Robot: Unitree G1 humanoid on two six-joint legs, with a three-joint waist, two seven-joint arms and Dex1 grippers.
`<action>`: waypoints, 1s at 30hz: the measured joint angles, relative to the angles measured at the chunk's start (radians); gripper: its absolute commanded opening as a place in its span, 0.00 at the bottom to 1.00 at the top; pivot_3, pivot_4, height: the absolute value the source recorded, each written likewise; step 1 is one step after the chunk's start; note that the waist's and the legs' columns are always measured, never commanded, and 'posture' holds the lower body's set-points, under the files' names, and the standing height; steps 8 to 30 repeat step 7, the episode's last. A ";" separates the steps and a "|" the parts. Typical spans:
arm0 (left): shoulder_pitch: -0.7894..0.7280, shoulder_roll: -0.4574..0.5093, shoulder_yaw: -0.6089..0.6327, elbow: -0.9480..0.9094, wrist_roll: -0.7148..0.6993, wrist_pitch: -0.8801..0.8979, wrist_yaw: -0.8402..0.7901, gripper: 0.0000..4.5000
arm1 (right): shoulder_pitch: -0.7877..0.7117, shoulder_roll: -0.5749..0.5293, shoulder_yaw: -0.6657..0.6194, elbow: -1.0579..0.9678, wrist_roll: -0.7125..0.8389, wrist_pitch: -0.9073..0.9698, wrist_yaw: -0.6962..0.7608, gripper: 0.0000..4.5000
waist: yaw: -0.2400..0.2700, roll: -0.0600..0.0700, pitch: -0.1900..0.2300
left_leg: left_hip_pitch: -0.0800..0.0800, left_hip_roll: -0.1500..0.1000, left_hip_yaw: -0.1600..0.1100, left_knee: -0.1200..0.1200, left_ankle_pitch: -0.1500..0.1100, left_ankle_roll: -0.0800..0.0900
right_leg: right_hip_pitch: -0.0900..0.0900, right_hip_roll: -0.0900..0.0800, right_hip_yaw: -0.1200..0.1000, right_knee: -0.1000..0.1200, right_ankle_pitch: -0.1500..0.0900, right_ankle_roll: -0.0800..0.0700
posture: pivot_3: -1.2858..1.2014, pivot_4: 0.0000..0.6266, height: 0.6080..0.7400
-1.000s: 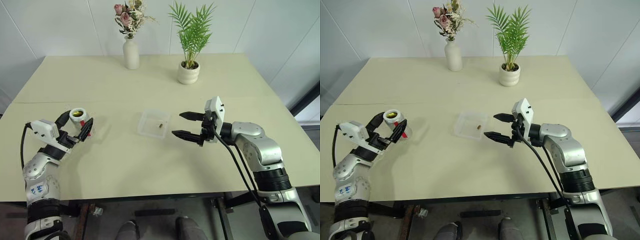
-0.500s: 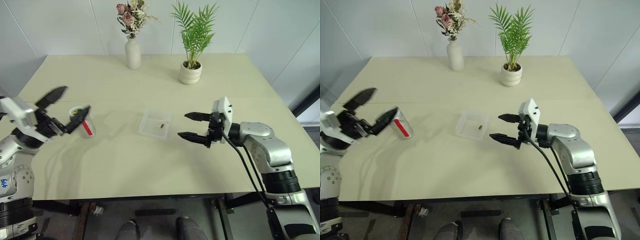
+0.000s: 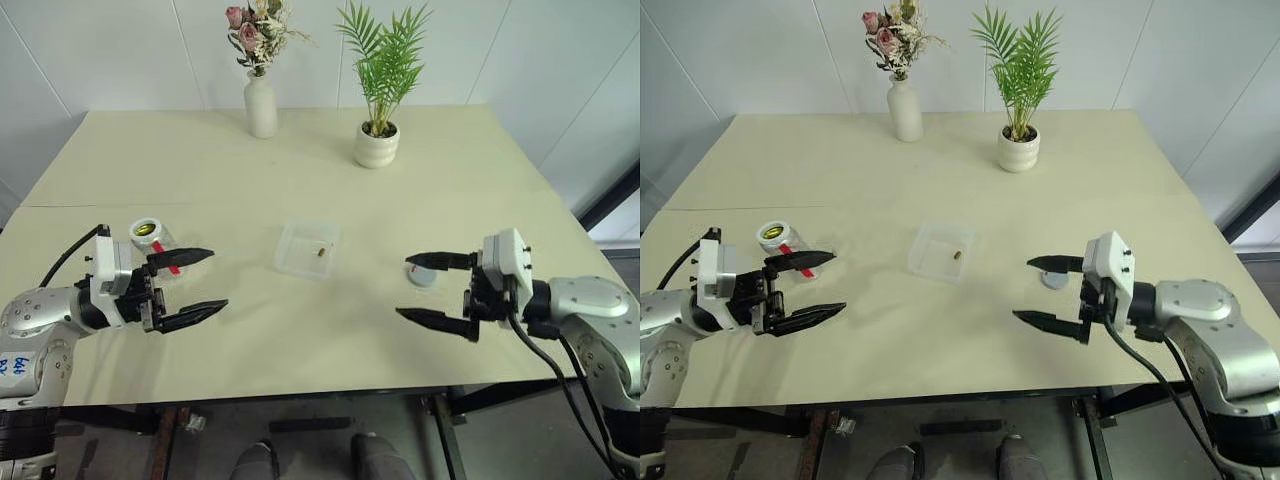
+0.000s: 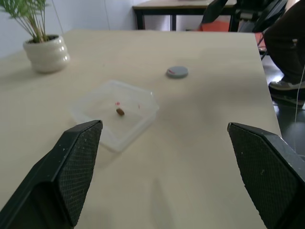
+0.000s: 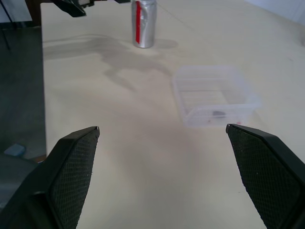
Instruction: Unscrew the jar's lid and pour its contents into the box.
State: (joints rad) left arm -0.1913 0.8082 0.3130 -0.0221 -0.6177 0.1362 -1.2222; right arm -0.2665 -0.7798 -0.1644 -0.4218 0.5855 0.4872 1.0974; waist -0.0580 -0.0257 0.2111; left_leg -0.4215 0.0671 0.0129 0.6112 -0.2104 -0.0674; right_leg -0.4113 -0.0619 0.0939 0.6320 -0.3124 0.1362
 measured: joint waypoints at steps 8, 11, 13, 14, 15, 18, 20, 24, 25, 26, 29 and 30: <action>0.085 0.011 0.037 -0.023 0.004 -0.005 0.000 1.00 | -0.027 0.002 0.004 0.013 0.005 -0.020 -0.028 1.00 | 0.001 -0.001 0.000 | 0.000 0.000 0.002 0.001 0.001 0.001 | 0.001 -0.001 0.001 -0.004 -0.004 -0.013 | 0.52 0.24 1.00; 0.085 0.011 0.037 -0.023 0.004 -0.005 0.000 1.00 | -0.027 0.002 0.004 0.013 0.005 -0.020 -0.028 1.00 | 0.001 -0.001 0.000 | 0.000 0.000 0.002 0.001 0.001 0.001 | 0.001 -0.001 0.001 -0.004 -0.004 -0.013 | 0.52 0.24 1.00; 0.085 0.011 0.037 -0.023 0.004 -0.005 0.000 1.00 | -0.027 0.002 0.004 0.013 0.005 -0.020 -0.028 1.00 | 0.001 -0.001 0.000 | 0.000 0.000 0.002 0.001 0.001 0.001 | 0.001 -0.001 0.001 -0.004 -0.004 -0.013 | 0.52 0.24 1.00; 0.085 0.011 0.037 -0.023 0.004 -0.005 0.000 1.00 | -0.027 0.002 0.004 0.013 0.005 -0.020 -0.028 1.00 | 0.001 -0.001 0.000 | 0.000 0.000 0.002 0.001 0.001 0.001 | 0.001 -0.001 0.001 -0.004 -0.004 -0.013 | 0.52 0.24 1.00; 0.085 0.011 0.037 -0.023 0.004 -0.005 0.000 1.00 | -0.027 0.002 0.004 0.013 0.005 -0.020 -0.028 1.00 | 0.001 -0.001 0.000 | 0.000 0.000 0.002 0.001 0.001 0.001 | 0.001 -0.001 0.001 -0.004 -0.004 -0.013 | 0.52 0.24 1.00; 0.085 0.011 0.037 -0.023 0.004 -0.005 0.000 1.00 | -0.027 0.002 0.004 0.013 0.005 -0.020 -0.028 1.00 | 0.001 -0.001 0.000 | 0.000 0.000 0.002 0.001 0.001 0.001 | 0.001 -0.001 0.001 -0.004 -0.004 -0.013 | 0.52 0.24 1.00; 0.085 0.011 0.037 -0.023 0.004 -0.005 0.000 1.00 | -0.027 0.002 0.004 0.013 0.005 -0.020 -0.028 1.00 | 0.001 -0.001 0.000 | 0.000 0.000 0.002 0.001 0.001 0.001 | 0.001 -0.001 0.001 -0.004 -0.004 -0.013 | 0.52 0.24 1.00; 0.085 0.011 0.037 -0.023 0.004 -0.005 0.000 1.00 | -0.027 0.002 0.004 0.013 0.005 -0.020 -0.028 1.00 | 0.001 -0.001 0.000 | 0.000 0.000 0.002 0.001 0.001 0.001 | 0.001 -0.001 0.001 -0.004 -0.004 -0.013 | 0.52 0.24 1.00; 0.085 0.011 0.037 -0.023 0.004 -0.005 0.000 1.00 | -0.027 0.002 0.004 0.013 0.005 -0.020 -0.028 1.00 | 0.001 -0.001 0.000 | 0.000 0.000 0.002 0.001 0.001 0.001 | 0.001 -0.001 0.001 -0.004 -0.004 -0.013 | 0.52 0.24 1.00; 0.085 0.011 0.037 -0.023 0.004 -0.005 0.000 1.00 | -0.027 0.002 0.004 0.013 0.005 -0.020 -0.028 1.00 | 0.001 -0.001 0.000 | 0.000 0.000 0.002 0.001 0.001 0.001 | 0.001 -0.001 0.001 -0.004 -0.004 -0.013 | 0.52 0.24 1.00; 0.085 0.011 0.037 -0.023 0.004 -0.005 0.000 1.00 | -0.027 0.002 0.004 0.013 0.005 -0.020 -0.028 1.00 | 0.001 -0.001 0.000 | 0.000 0.000 0.002 0.001 0.001 0.001 | 0.001 -0.001 0.001 -0.004 -0.004 -0.013 | 0.52 0.24 1.00; 0.085 0.011 0.037 -0.023 0.004 -0.005 0.000 1.00 | -0.027 0.002 0.004 0.013 0.005 -0.020 -0.028 1.00 | 0.001 -0.001 0.000 | 0.000 0.000 0.002 0.001 0.001 0.001 | 0.001 -0.001 0.001 -0.004 -0.004 -0.013 | 0.52 0.24 1.00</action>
